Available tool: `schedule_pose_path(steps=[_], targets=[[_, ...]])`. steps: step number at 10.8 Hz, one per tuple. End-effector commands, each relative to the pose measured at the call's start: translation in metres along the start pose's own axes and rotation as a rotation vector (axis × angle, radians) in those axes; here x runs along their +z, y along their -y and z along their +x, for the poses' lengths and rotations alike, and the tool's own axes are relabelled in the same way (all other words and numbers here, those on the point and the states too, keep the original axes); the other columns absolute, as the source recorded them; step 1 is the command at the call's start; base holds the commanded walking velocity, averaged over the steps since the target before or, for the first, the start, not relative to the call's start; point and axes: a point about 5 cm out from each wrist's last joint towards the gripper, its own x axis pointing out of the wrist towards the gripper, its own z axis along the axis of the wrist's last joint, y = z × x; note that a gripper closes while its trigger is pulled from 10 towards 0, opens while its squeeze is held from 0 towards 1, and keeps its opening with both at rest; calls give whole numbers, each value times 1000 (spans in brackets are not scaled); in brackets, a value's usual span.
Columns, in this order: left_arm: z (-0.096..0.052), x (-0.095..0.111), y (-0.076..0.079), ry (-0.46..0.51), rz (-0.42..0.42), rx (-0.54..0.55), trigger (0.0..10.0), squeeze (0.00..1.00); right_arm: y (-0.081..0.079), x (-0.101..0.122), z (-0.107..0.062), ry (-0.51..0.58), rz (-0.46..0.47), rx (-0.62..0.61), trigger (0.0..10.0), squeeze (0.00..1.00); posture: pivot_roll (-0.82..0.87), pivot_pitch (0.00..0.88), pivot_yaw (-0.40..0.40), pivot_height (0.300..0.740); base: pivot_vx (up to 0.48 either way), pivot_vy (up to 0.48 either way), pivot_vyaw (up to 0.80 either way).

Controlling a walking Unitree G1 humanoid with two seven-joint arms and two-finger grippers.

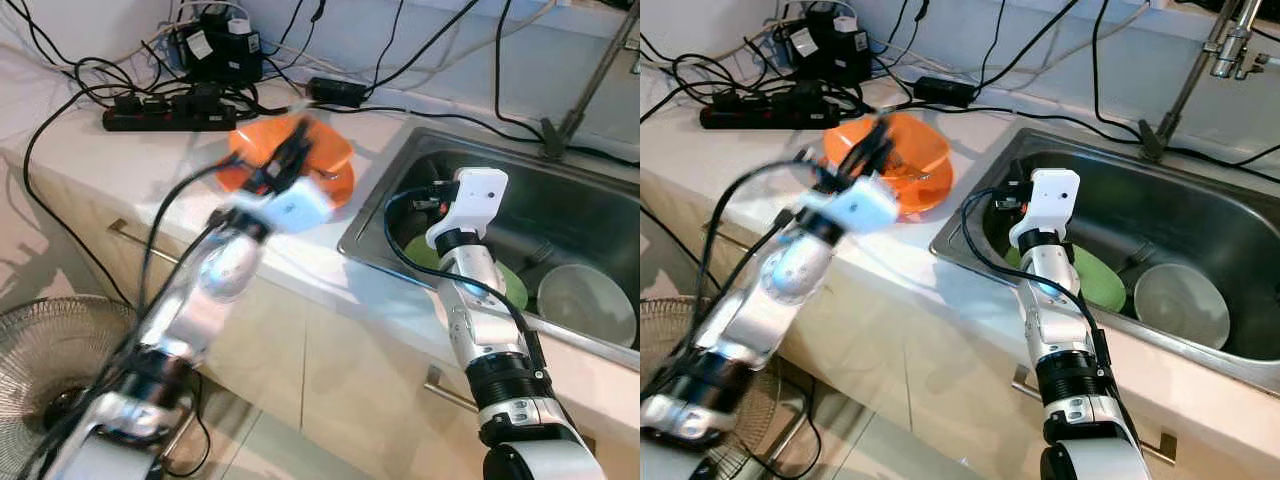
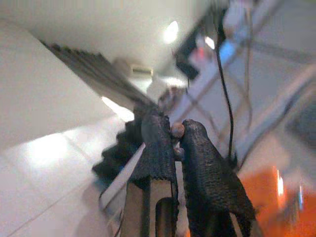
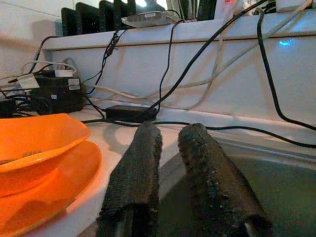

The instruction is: Kitchen organization

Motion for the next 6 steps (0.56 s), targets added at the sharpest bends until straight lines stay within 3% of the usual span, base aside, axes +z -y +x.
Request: schedule_pose_path(steps=[1,2,4,5,6], targets=[[5,9,-3,37,-45,3,10000,0,3,4,3,19,7,-16,10000,1000,237,0,-30,740,0,0,0],[10,22,2,57,-234,-2,10000,0,9,5,3,26,-51,-32,10000,1000,234,0,-30,740,0,0,0],[13,30,-2,73,-385,13,10000,0,15,8,4,44,-67,-42,10000,1000,231,1,-32,740,0,0,0],[13,33,0,74,-487,-10,10000,0,14,10,3,68,-161,-40,10000,1000,233,2,-31,740,0,0,0],[13,35,2,77,-527,-28,10000,0,13,12,3,93,-239,-33,10000,1000,234,3,-31,740,0,0,0]])
